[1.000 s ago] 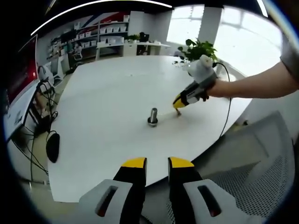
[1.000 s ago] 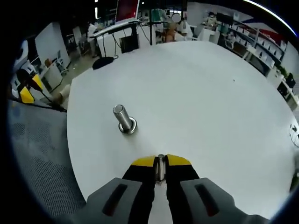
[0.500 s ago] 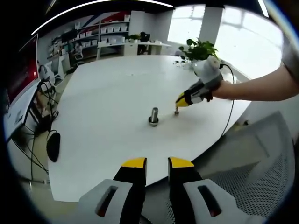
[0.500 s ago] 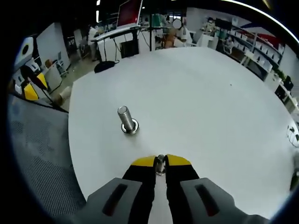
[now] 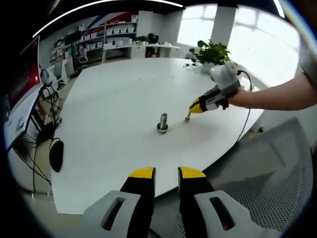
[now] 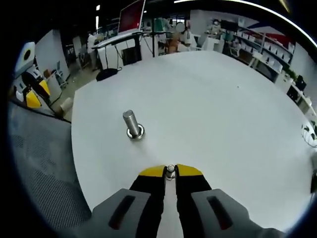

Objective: Place the washer onto the threaded stud by aligning its center hole with the stud, sliding it down to the base, and recovering from edge contact or off-axis alignment until the washer reaches the visible bottom stop.

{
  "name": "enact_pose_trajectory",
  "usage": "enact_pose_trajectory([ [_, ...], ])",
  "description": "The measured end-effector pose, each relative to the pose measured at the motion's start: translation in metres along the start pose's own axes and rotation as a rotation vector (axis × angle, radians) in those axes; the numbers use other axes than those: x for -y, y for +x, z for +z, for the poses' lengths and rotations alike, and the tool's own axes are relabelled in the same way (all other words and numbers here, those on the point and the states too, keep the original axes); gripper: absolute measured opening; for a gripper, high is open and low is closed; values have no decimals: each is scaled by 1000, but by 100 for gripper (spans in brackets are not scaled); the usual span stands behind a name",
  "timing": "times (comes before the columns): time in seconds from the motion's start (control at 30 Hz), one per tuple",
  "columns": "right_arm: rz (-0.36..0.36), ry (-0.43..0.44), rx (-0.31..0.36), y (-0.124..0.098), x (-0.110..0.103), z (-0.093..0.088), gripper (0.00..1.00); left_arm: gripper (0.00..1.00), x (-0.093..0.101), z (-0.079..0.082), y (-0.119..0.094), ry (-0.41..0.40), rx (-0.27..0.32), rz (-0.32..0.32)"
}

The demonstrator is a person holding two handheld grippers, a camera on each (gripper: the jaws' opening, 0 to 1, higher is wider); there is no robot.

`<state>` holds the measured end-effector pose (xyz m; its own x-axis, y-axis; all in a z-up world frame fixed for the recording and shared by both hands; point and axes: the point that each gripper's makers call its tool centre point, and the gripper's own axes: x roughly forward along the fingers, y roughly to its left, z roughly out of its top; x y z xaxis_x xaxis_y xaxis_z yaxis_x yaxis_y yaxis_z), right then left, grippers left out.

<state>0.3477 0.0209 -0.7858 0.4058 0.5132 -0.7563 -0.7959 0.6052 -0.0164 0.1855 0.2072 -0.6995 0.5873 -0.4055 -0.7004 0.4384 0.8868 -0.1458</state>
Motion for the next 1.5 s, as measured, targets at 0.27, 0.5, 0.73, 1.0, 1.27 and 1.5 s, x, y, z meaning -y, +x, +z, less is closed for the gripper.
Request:
enact_pose_trajectory([
  [0.27, 1, 18, 4, -1, 0, -1, 10, 15, 0, 0, 0, 1, 0, -1],
  [0.5, -8, 41, 7, 0, 0, -2, 10, 15, 1, 0, -1, 3, 0, -2],
  [0.73, -12, 32, 7, 0, 0, -2, 10, 15, 1, 0, -1, 3, 3, -3],
  [1.0, -11, 42, 6, -1, 0, -3, 10, 15, 1, 1, 0, 2, 6, -5],
  [1.27, -15, 42, 3, 0, 1, -6, 11, 15, 1, 1, 0, 3, 6, -6],
  [1.5, -23, 42, -2, -5, 2, -9, 14, 15, 2, 1, 0, 4, 7, -8],
])
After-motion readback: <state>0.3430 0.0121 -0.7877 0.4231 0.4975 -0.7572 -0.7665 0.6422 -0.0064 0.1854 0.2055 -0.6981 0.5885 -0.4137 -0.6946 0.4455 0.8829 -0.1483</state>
